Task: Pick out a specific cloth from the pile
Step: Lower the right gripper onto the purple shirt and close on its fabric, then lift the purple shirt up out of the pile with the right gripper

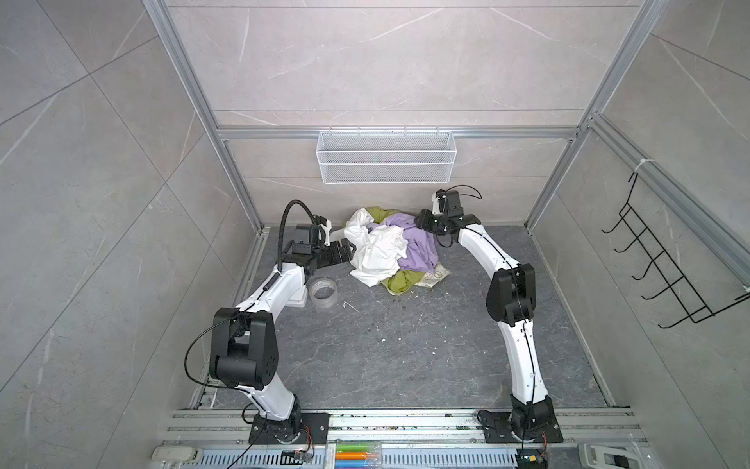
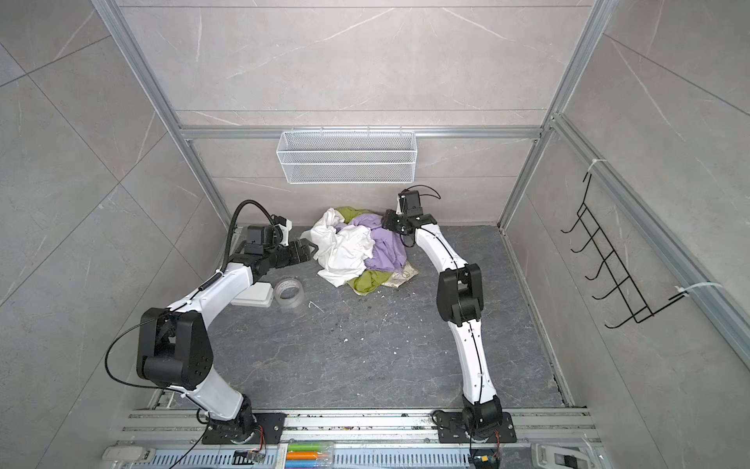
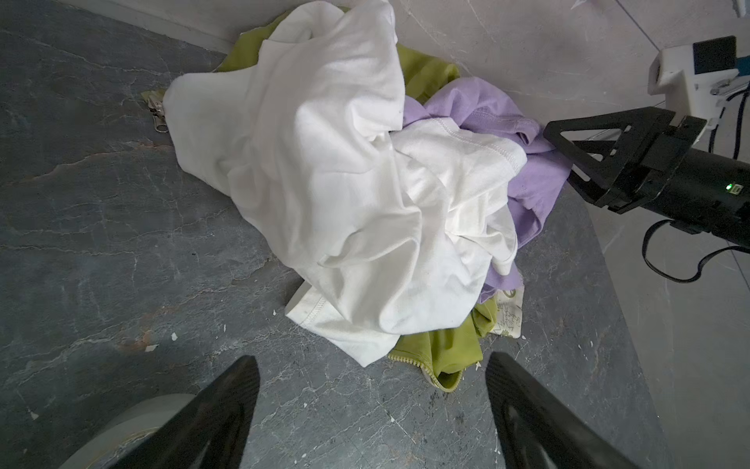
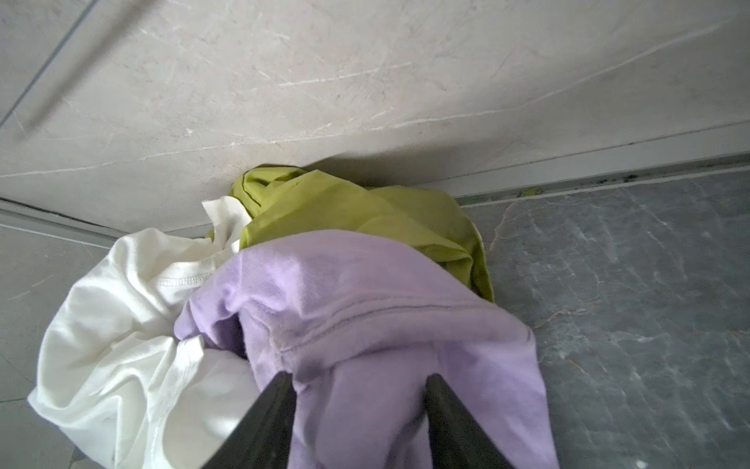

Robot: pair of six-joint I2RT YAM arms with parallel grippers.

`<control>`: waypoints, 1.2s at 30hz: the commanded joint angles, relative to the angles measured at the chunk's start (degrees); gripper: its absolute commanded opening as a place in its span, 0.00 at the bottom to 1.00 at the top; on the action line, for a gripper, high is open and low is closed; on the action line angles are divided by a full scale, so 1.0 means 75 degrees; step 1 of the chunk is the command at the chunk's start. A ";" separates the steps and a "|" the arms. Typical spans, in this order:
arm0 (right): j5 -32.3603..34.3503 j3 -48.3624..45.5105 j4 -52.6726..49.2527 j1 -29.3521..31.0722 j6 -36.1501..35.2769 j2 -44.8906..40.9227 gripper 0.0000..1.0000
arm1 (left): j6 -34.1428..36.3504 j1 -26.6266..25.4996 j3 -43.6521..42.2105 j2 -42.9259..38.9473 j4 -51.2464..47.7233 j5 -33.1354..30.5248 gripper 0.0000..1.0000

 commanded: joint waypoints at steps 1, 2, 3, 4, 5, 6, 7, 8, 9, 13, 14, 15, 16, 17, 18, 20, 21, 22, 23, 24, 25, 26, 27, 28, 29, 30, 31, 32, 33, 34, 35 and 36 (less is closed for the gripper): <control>-0.0261 0.0438 -0.0312 0.0079 0.0131 0.0296 0.46 | 0.0178 -0.0023 0.0028 -0.0333 0.0082 0.0036 0.90; -0.0287 0.0458 -0.0312 0.0083 0.0129 0.0321 0.42 | 0.0178 -0.0024 0.0036 -0.0336 0.0082 0.0032 0.90; -0.0304 0.0455 -0.0312 0.0084 0.0132 0.0312 0.38 | 0.0177 -0.0020 0.0040 -0.0333 0.0082 0.0024 0.90; -0.0307 0.0431 -0.0293 0.0105 0.0135 0.0294 0.34 | 0.0193 -0.0023 0.0040 -0.0336 0.0067 0.0030 0.90; -0.0309 0.0376 -0.0260 0.0095 0.0123 0.0263 0.30 | 0.0191 -0.0020 0.0041 -0.0339 0.0069 0.0024 0.90; -0.0304 0.0315 -0.0215 0.0094 0.0118 0.0221 0.26 | 0.0193 -0.0017 0.0044 -0.0333 0.0071 0.0026 0.90; -0.0313 0.0218 -0.0136 0.0105 0.0123 0.0150 0.22 | 0.0189 -0.0021 0.0040 -0.0333 0.0076 0.0024 0.90; -0.0312 0.0094 -0.0042 0.0102 0.0122 0.0078 0.19 | 0.0191 -0.0018 0.0040 -0.0333 0.0071 0.0030 0.91; -0.0304 -0.0031 0.0046 0.0100 0.0122 0.0008 0.16 | 0.0195 -0.0019 0.0040 -0.0328 0.0072 0.0024 0.91; -0.0308 -0.0544 0.0432 0.0102 0.0120 -0.0363 0.06 | 0.0179 -0.0027 0.0005 -0.0352 0.0083 0.0024 0.90; -0.0300 -0.0682 0.0531 0.0107 0.0123 -0.0469 0.03 | 0.0170 -0.0019 -0.0005 -0.0357 0.0092 0.0024 0.90; -0.0291 -0.0828 0.0647 0.0107 0.0131 -0.0585 0.01 | 0.0167 -0.0027 0.0000 -0.0374 0.0094 0.0025 0.90; -0.0297 -0.0939 0.0736 0.0107 0.0134 -0.0678 0.00 | 0.0176 -0.0026 -0.0018 -0.0390 0.0094 0.0024 0.90; -0.0293 -0.1043 0.0828 0.0110 0.0140 -0.0785 0.00 | 0.0166 -0.0023 -0.0023 -0.0409 0.0106 0.0024 0.90; -0.0295 -0.1115 0.0898 0.0114 0.0152 -0.0864 0.00 | 0.0175 -0.0017 -0.0039 -0.0425 0.0112 0.0024 0.90; -0.0300 -0.1283 0.1030 0.0108 0.0156 -0.1064 0.00 | 0.0168 -0.0024 -0.0068 -0.0459 0.0127 0.0024 0.90; -0.0303 -0.1346 0.1095 0.0107 0.0151 -0.1150 0.00 | 0.0161 -0.0027 -0.0074 -0.0472 0.0141 0.0026 0.90; -0.0303 -0.1439 0.1167 0.0107 0.0156 -0.1257 0.00 | 0.0160 -0.0022 -0.0087 -0.0491 0.0160 0.0024 0.90; -0.0309 -0.1516 0.1249 0.0116 0.0157 -0.1364 0.00 | 0.0144 -0.0024 -0.0109 -0.0509 0.0174 0.0024 0.91; -0.0304 -0.1579 0.1308 0.0121 0.0157 -0.1454 0.00 | 0.0139 -0.0021 -0.0132 -0.0526 0.0192 0.0027 0.90; -0.0304 -0.1669 0.1375 0.0120 0.0140 -0.1552 0.00 | 0.0123 -0.0022 -0.0157 -0.0549 0.0219 0.0029 0.90; -0.0312 -0.1751 0.1446 0.0124 0.0142 -0.1667 0.00 | 0.0108 -0.0027 -0.0181 -0.0569 0.0245 0.0023 0.90; -0.0303 -0.1824 0.1506 0.0139 0.0138 -0.1749 0.00 | 0.0098 -0.0023 -0.0203 -0.0588 0.0262 0.0024 0.90; -0.0305 -0.1908 0.1565 0.0136 0.0134 -0.1850 0.00 | 0.0090 -0.0029 -0.0224 -0.0602 0.0274 0.0024 0.91; -0.0309 -0.1989 0.1614 0.0133 0.0133 -0.1949 0.00 | 0.0084 -0.0026 -0.0239 -0.0625 0.0282 0.0024 0.90; -0.0296 -0.2038 0.1657 0.0150 0.0134 -0.2026 0.00 | 0.0078 -0.0029 -0.0245 -0.0646 0.0292 0.0034 0.90; -0.0301 -0.2120 0.1716 0.0143 0.0134 -0.2106 0.00 | 0.0072 -0.0029 -0.0263 -0.0675 0.0294 0.0035 0.91; -0.0299 -0.2200 0.1765 0.0151 0.0135 -0.2194 0.00 | 0.0074 -0.0029 -0.0275 -0.0694 0.0296 0.0035 0.91; -0.0283 -0.2261 0.1812 0.0153 0.0135 -0.2260 0.00 | 0.0072 -0.0029 -0.0288 -0.0713 0.0311 0.0038 0.90; -0.0290 -0.2330 0.1860 0.0160 0.0134 -0.2332 0.00 | 0.0073 -0.0029 -0.0295 -0.0736 0.0314 0.0036 0.90; -0.0276 -0.2395 0.1918 0.0156 0.0125 -0.2423 0.00 | 0.0072 -0.0029 -0.0305 -0.0760 0.0328 0.0037 0.90; -0.0276 -0.2451 0.1956 0.0155 0.0135 -0.2498 0.00 | 0.0078 -0.0029 -0.0323 -0.0766 0.0322 0.0036 0.90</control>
